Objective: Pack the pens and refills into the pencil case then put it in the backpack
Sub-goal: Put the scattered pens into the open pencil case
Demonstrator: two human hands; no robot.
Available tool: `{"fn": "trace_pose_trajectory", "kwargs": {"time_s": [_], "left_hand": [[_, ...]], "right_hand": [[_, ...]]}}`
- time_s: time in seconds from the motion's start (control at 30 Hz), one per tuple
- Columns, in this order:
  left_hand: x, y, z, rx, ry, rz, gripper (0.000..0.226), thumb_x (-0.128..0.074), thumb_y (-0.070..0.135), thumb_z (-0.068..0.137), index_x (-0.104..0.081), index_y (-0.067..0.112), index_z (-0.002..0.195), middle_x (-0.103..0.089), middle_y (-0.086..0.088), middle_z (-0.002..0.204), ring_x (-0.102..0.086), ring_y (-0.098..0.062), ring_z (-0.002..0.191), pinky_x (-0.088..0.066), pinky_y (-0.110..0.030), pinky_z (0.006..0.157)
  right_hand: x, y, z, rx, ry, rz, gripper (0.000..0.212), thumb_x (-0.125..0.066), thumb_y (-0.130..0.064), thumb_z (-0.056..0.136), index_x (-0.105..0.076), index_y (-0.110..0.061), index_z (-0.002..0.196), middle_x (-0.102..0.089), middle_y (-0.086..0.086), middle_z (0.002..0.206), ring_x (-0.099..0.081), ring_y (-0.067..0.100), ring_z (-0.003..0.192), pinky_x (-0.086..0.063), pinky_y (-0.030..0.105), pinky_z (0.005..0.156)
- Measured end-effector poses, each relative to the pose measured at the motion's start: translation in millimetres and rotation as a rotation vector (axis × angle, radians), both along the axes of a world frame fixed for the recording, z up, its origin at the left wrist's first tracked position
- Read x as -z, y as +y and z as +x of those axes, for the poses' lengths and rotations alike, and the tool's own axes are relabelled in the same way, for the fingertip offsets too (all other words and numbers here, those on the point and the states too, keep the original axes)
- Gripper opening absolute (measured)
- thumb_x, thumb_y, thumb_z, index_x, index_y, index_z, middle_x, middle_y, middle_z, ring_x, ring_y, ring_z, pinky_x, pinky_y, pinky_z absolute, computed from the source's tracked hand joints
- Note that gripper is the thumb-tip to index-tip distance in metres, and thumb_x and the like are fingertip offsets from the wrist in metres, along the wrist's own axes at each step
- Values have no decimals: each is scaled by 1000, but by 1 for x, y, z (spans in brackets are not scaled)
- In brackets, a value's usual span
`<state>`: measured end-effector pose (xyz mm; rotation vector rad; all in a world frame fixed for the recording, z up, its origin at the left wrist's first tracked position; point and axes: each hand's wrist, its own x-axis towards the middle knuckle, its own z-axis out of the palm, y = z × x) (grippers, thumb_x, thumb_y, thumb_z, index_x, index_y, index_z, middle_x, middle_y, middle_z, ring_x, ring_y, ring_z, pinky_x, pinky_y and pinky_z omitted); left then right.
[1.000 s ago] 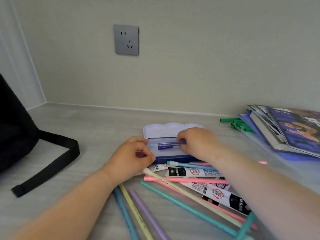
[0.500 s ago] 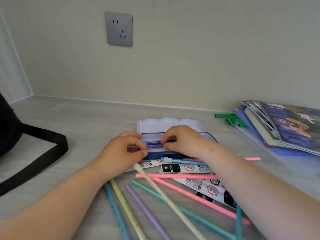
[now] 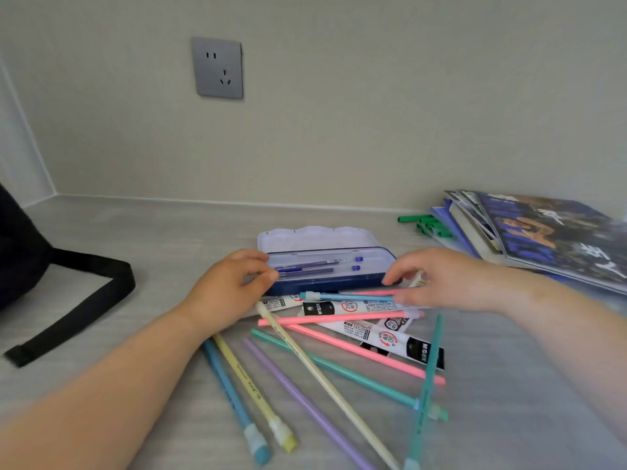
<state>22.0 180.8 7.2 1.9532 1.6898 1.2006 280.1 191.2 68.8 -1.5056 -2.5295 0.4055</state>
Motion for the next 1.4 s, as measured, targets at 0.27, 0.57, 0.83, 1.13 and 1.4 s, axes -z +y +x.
{"fn": "trace_pose_trajectory", "kwargs": {"time_s": [0.27,0.57,0.83,1.13,1.4], "left_hand": [[-1,-18,19,87,271,-10,28,-53,20,87,-59,14,113,-66,-7,113,-59,-22,100,-40,-23,83],[2,-17,17,12,270,2,26,-50,17,88,-61,15,112,-66,-6,113,-56,-19,94,-37,-22,79],[3,-9,15,16,256,-36,23,-50,20,88,-62,20,107,-66,4,92,-59,-13,73,-42,-21,66],[3,-10,14,-4,328,-35,28,-53,22,86,-59,21,114,-65,-7,111,-58,-21,94,-39,-23,77],[1,-12,15,0,215,-25,26,-43,15,91,-61,14,110,-63,-6,108,-61,-20,85,-38,-13,66]], "right_hand": [[22,-30,23,-12,-116,32,32,-62,-29,77,-59,-23,109,-55,1,118,-50,14,108,-38,25,91],[25,-7,15,57,-24,-11,47,-64,-29,77,-48,-18,120,-52,4,127,-45,18,116,-36,27,95],[25,4,6,5,-165,-12,36,-59,-18,75,-54,-19,110,-55,5,116,-46,16,101,-36,25,78],[25,6,12,41,-120,21,23,-59,-11,74,-60,-14,97,-58,8,109,-50,21,102,-40,28,83],[27,4,7,28,-181,-12,12,-51,-11,82,-42,-19,81,-47,0,87,-43,19,79,-28,20,52]]}}
